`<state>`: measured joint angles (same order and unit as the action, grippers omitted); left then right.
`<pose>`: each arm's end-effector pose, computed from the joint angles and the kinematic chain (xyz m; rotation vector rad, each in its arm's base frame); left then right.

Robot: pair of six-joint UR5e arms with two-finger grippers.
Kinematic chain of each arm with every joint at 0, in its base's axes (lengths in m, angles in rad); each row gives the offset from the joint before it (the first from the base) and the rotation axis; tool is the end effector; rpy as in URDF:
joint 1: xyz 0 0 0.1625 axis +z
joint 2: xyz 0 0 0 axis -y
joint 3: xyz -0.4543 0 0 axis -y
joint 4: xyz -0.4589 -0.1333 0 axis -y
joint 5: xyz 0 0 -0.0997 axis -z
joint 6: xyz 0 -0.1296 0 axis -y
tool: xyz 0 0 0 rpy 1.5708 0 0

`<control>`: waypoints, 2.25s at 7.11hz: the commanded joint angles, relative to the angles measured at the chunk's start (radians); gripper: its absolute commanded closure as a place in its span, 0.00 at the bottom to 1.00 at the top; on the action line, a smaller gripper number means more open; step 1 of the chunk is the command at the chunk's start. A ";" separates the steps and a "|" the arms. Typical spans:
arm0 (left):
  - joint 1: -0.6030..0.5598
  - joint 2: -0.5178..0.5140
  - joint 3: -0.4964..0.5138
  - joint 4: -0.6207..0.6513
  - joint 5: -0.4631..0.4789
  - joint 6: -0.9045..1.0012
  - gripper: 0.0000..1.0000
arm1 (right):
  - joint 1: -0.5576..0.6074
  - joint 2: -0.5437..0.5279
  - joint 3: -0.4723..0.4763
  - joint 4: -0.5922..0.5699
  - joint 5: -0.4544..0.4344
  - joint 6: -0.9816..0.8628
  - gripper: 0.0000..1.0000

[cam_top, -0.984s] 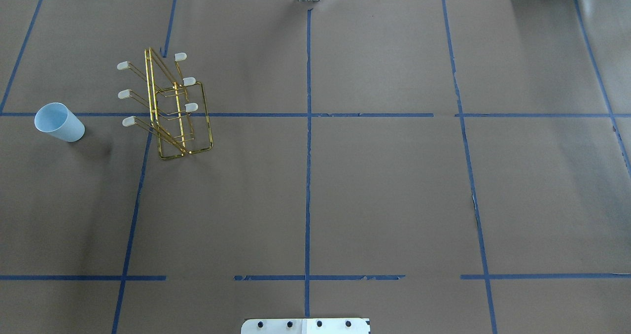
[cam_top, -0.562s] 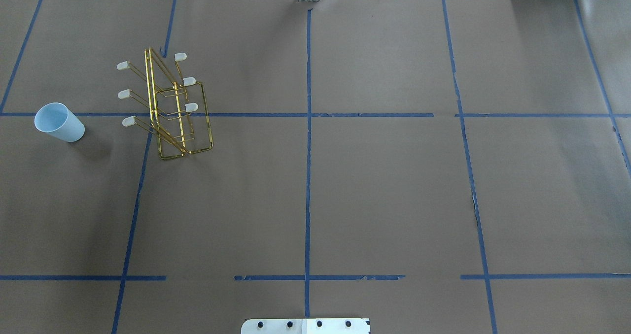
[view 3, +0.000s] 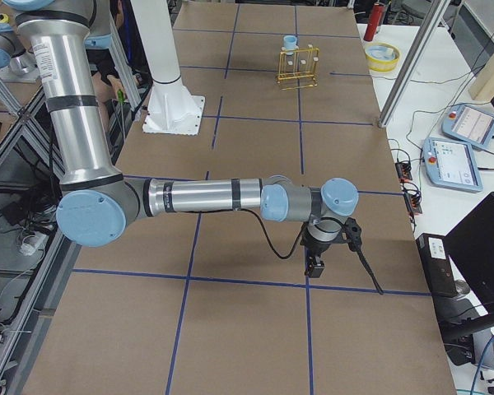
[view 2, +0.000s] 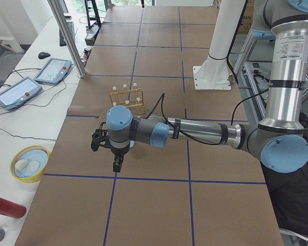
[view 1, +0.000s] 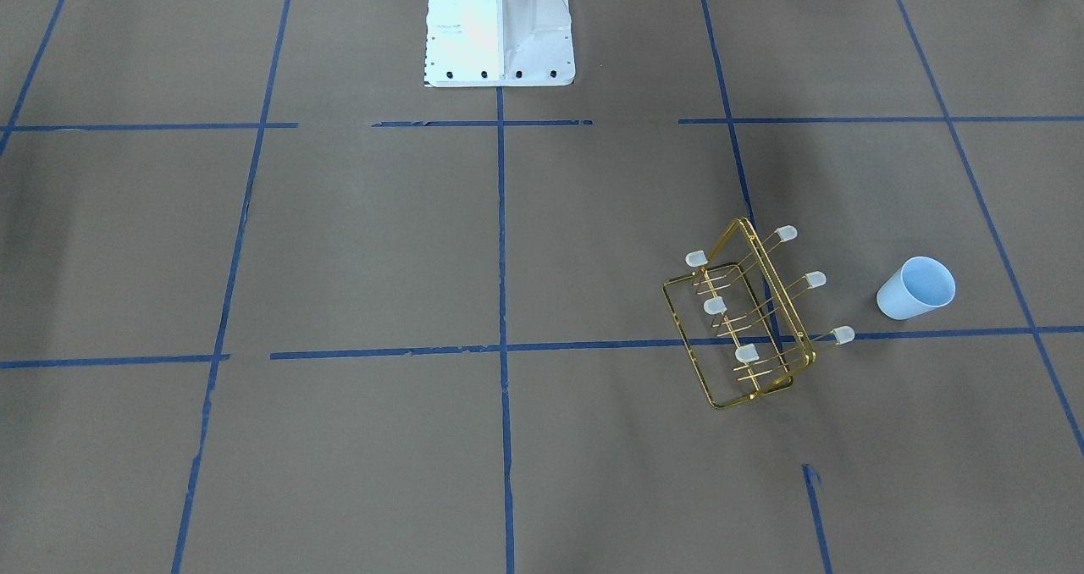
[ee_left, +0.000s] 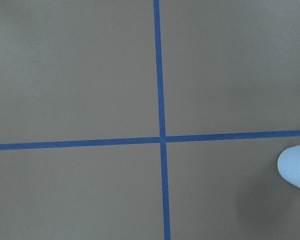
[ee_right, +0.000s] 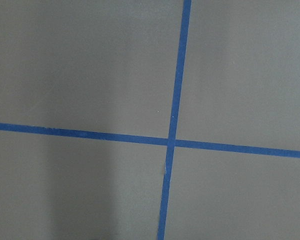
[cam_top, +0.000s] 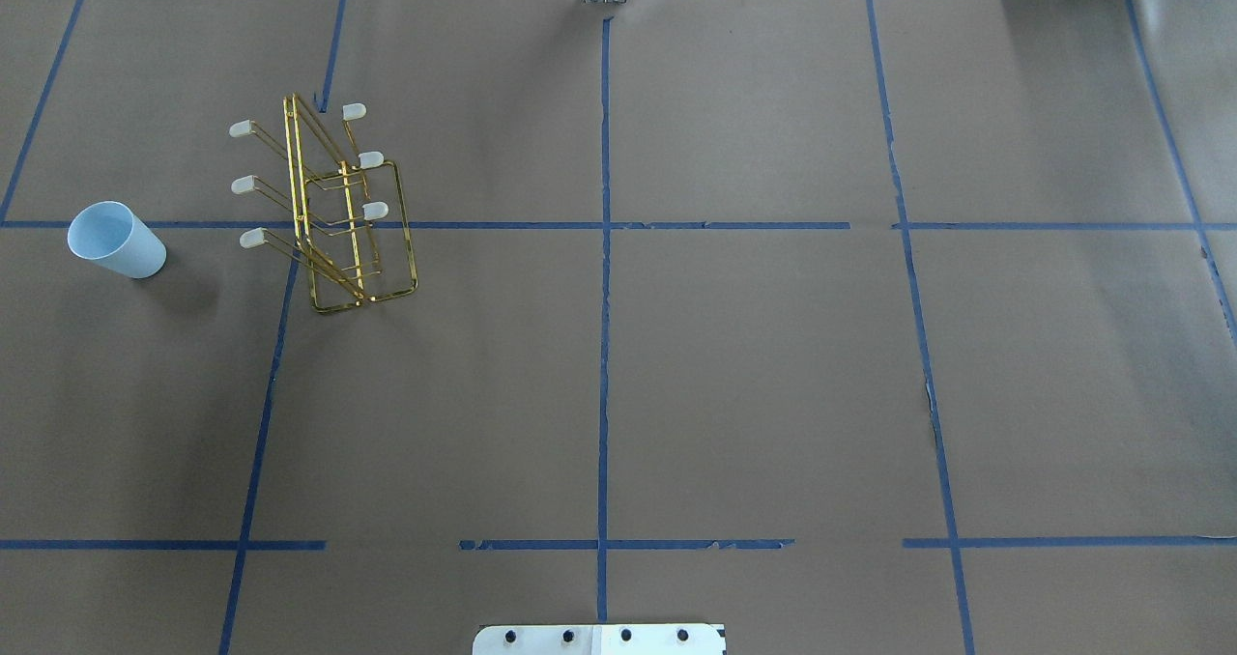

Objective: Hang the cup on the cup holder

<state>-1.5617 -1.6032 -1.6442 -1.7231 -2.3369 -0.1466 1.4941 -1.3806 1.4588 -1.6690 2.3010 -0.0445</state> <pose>-0.0381 -0.5917 0.6329 0.1853 0.7782 -0.0312 -0.0024 -0.6428 0.6713 -0.0309 -0.7302 -0.1085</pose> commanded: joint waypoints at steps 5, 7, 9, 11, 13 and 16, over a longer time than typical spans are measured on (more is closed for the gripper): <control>0.155 0.037 -0.133 -0.335 0.144 -0.486 0.00 | -0.002 0.000 0.000 0.000 0.000 0.000 0.00; 0.265 0.081 -0.163 -0.561 0.278 -0.629 0.00 | 0.000 0.000 0.000 0.000 0.000 0.000 0.00; 0.385 0.132 -0.177 -0.728 0.468 -0.651 0.00 | 0.000 0.000 0.000 0.000 0.000 0.002 0.00; 0.547 0.214 -0.213 -0.867 0.702 -0.857 0.00 | 0.000 0.000 0.000 0.000 0.000 0.000 0.00; 0.720 0.255 -0.215 -0.895 0.978 -1.035 0.00 | 0.000 0.000 0.000 0.000 0.000 0.000 0.00; 0.921 0.304 -0.195 -0.889 1.270 -1.214 0.00 | 0.000 0.000 0.000 0.000 0.000 0.000 0.00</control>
<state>-0.7269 -1.3177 -1.8489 -2.6148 -1.1847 -1.2935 1.4941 -1.3806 1.4588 -1.6690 2.3010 -0.0444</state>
